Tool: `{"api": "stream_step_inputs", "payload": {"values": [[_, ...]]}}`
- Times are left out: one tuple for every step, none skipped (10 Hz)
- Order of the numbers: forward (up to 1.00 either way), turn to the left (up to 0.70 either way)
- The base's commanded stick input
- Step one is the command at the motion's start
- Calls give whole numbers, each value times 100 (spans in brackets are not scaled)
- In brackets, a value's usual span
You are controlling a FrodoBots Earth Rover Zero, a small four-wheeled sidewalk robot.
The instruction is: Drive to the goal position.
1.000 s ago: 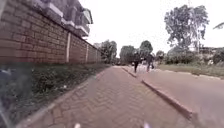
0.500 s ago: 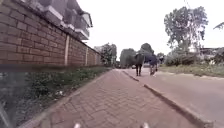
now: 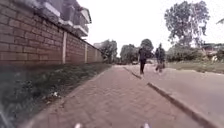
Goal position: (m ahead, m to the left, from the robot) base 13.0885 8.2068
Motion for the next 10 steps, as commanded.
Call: {"api": "stream_step_inputs", "payload": {"values": [[50, 0], [50, 0], [50, 0], [50, 0], [50, 0], [50, 0], [50, 0], [50, 0], [50, 0], [50, 0]]}}
